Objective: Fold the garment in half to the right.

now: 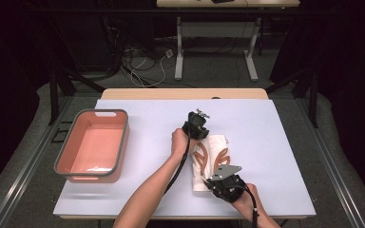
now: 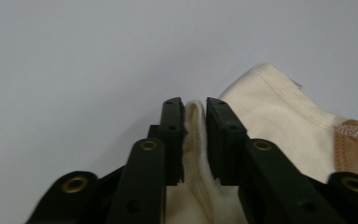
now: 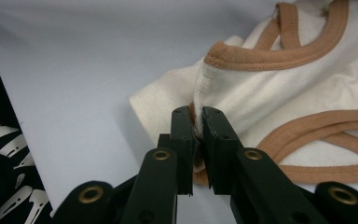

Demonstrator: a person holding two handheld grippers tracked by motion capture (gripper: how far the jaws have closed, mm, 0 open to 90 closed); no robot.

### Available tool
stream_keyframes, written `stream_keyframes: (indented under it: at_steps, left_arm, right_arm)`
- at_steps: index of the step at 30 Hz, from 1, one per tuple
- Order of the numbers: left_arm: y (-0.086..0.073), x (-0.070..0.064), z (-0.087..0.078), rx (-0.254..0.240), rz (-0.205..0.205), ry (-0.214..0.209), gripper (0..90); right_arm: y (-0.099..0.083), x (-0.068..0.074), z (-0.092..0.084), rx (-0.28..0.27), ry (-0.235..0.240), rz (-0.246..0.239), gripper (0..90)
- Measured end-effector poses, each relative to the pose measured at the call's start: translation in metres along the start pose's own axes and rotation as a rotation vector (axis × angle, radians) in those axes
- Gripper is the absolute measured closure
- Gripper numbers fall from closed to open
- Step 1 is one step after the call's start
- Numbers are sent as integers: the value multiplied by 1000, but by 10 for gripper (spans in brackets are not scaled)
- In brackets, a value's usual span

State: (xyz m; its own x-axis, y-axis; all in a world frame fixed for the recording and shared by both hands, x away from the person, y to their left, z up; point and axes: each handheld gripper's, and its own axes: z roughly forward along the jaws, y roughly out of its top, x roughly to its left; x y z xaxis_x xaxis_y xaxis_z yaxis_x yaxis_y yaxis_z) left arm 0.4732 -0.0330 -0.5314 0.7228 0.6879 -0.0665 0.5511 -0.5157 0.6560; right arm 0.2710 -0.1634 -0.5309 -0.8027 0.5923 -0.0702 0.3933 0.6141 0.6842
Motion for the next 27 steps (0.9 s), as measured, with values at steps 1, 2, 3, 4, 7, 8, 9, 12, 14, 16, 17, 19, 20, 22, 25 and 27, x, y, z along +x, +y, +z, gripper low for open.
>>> stream_keyframes:
  at_steps: [1, 2, 3, 4, 7, 8, 9, 12, 14, 16, 17, 19, 20, 22, 25, 27]
  left_arm:
    - [0, 2, -1, -8, -15, 1, 711]
    - [0, 2, -1, -8, -15, 1, 658]
    - [0, 5, -7, -23, -28, -19, 617]
    - [0, 5, -7, -23, -28, -19, 578]
    - [1, 6, -18, -26, -23, -29, 482]
    - [-1, 6, -26, -34, -21, -44, 463]
    - [-1, 6, -26, -34, -21, -44, 436]
    - [-7, 6, -38, -22, -10, -48, 369]
    - [-9, 6, -41, -14, -4, -47, 337]
    - [-16, 9, -47, -9, -1, -42, 318]
    - [-16, 9, -47, -9, -1, -42, 305]
    - [-20, 11, -51, -7, 1, -44, 280]
    - [-23, 12, -54, -5, 0, -41, 271]
    - [-27, 14, -59, -10, -5, -45, 250]
    - [-35, 14, -67, -14, -6, -45, 201]
    - [-40, 12, -73, -9, 2, -41, 175]
  right_arm:
    - [0, 0, 0, 7, 5, 6, 829]
    - [0, 0, 0, 7, 5, 6, 829]
    - [0, -1, 1, 15, 15, 5, 809]
    - [0, -3, 1, 18, 27, 10, 787]
    - [0, -5, 1, 31, 58, 25, 676]
    - [1, -6, 0, 35, 70, 30, 620]
    - [1, -6, 0, 35, 70, 30, 620]
    - [3, -11, -2, 22, 93, 65, 415]
    - [4, -14, -4, 15, 111, 83, 337]
    - [4, -16, -6, 2, 121, 90, 292]
    - [4, -16, -6, 2, 121, 90, 292]
    - [4, -19, -8, -15, 121, 106, 254]
    - [4, -20, -9, -19, 117, 113, 248]
    - [4, -22, -9, -28, 117, 114, 221]
    - [4, -24, -9, -30, 112, 123, 203]
    - [4, -25, -9, -32, 113, 129, 196]
